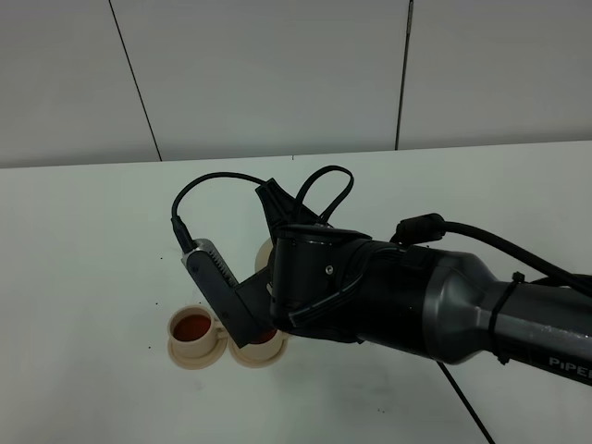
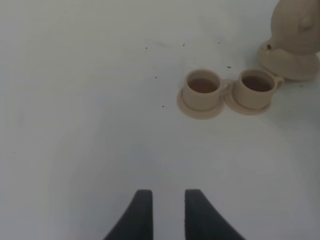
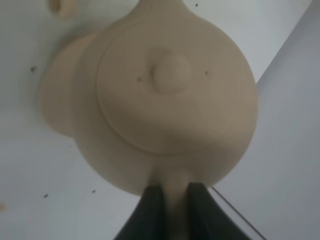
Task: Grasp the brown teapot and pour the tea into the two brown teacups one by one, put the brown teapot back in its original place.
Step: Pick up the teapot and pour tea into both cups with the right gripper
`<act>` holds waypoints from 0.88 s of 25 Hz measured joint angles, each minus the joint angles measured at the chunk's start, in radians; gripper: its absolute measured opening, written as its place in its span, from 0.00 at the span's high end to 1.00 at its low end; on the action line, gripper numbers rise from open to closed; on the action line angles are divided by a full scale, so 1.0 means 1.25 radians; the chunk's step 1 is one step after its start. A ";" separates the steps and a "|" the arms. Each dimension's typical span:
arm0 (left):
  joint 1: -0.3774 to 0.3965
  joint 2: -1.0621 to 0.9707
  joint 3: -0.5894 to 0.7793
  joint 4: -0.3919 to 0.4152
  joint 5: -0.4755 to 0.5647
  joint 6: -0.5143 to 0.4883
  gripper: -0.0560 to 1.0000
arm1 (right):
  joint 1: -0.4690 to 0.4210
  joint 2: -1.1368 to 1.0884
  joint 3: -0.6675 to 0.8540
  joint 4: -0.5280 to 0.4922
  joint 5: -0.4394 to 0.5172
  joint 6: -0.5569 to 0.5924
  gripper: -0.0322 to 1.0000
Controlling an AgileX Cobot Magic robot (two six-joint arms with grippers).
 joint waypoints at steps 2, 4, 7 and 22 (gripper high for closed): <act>0.000 0.000 0.000 0.000 0.000 0.000 0.73 | 0.000 0.000 0.000 0.006 -0.004 0.000 0.88; 0.000 0.000 0.000 0.000 0.000 0.000 0.73 | 0.000 0.000 0.000 0.018 -0.006 0.000 0.88; 0.000 0.000 0.000 0.000 0.000 0.000 0.73 | -0.003 0.000 0.000 0.038 -0.010 0.001 0.88; 0.000 0.000 0.000 0.000 0.000 0.000 0.73 | -0.043 0.000 0.000 0.144 -0.036 0.002 0.88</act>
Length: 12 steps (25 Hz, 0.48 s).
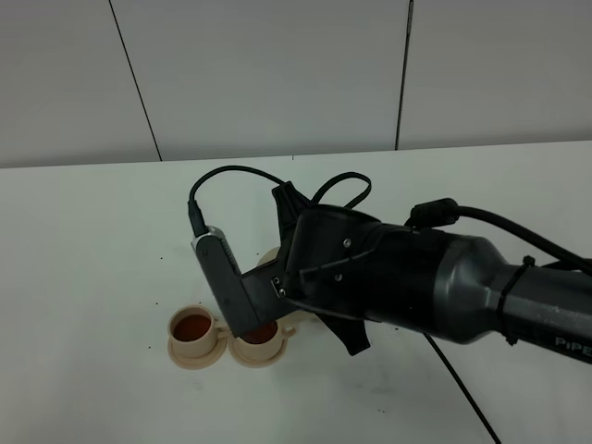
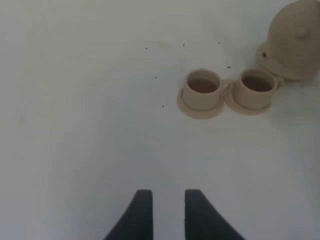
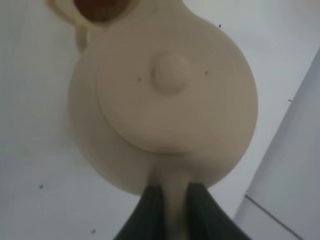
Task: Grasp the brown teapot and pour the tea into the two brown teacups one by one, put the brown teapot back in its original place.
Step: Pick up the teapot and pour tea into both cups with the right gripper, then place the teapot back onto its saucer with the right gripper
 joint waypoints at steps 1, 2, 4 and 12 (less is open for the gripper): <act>0.000 0.000 0.000 0.000 0.000 0.000 0.73 | -0.009 0.000 0.000 0.021 -0.006 -0.004 0.88; 0.000 0.000 0.000 0.000 0.000 0.000 0.73 | -0.016 0.000 0.000 0.038 -0.011 -0.013 0.88; 0.000 0.000 0.000 0.000 0.000 0.000 0.73 | -0.036 0.000 0.000 0.084 -0.021 -0.038 0.88; 0.000 0.000 0.000 0.000 0.000 0.000 0.73 | -0.101 -0.009 0.000 0.260 -0.060 -0.147 0.88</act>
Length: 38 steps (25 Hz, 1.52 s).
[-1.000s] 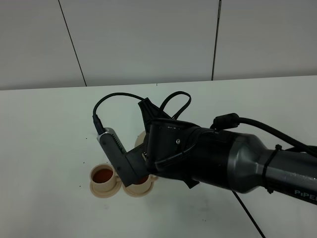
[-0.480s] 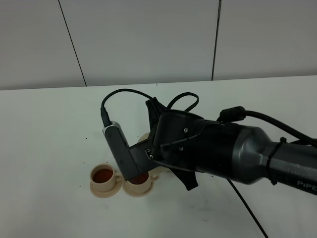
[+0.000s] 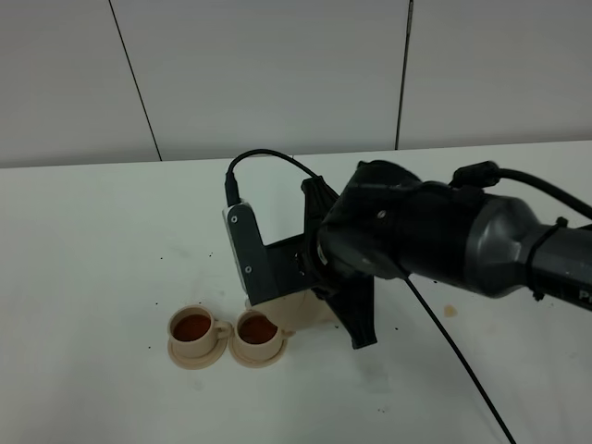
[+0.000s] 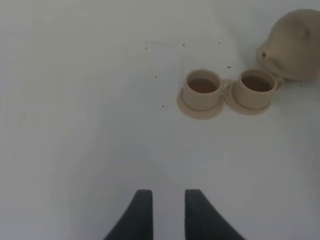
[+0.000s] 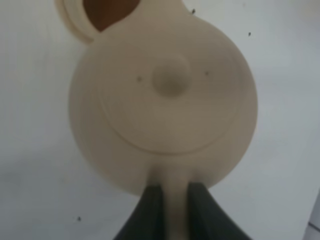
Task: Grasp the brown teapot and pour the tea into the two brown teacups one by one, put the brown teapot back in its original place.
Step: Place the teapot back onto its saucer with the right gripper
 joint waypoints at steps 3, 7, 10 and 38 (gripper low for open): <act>0.000 0.000 0.000 0.000 0.000 0.000 0.73 | -0.029 -0.017 -0.012 0.091 -0.011 -0.062 0.88; 0.000 0.000 0.000 0.000 0.000 0.000 0.73 | -0.090 -0.027 -0.066 0.267 0.004 -0.148 0.88; 0.000 0.000 0.000 0.000 0.000 0.000 0.73 | -0.146 -0.028 -0.101 0.413 0.039 -0.238 0.88; 0.000 0.000 0.000 0.000 0.000 0.000 0.73 | -0.229 -0.009 -0.115 0.596 0.179 -0.332 0.88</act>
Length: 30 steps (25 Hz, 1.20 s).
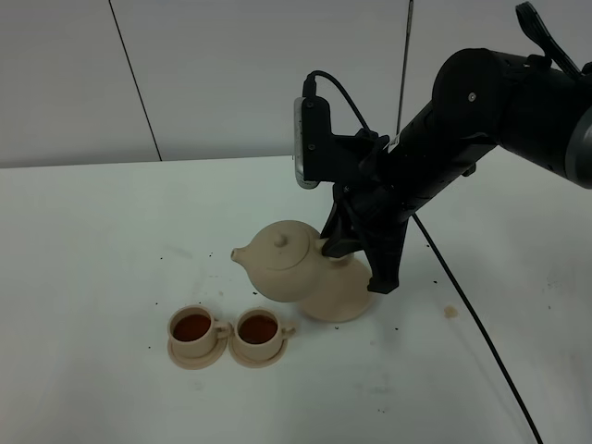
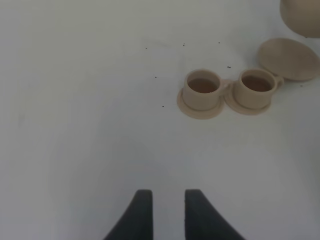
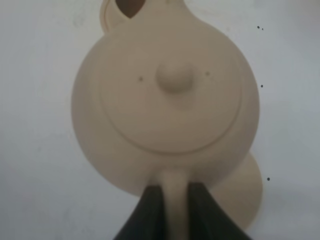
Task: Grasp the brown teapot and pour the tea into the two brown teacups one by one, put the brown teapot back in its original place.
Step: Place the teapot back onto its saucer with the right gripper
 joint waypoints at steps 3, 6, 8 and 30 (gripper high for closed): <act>0.000 0.000 0.000 0.000 0.000 0.000 0.73 | 0.000 0.000 0.000 0.000 -0.009 -0.006 0.88; 0.000 0.000 0.000 0.000 0.000 0.000 0.73 | -0.002 0.000 0.000 0.000 -0.024 -0.012 0.88; 0.000 0.000 0.000 0.000 0.000 0.000 0.73 | -0.012 0.008 -0.002 0.008 -0.029 -0.019 0.88; 0.000 0.000 0.000 0.001 0.000 0.000 0.73 | -0.154 0.186 -0.083 0.101 -0.069 -0.107 0.88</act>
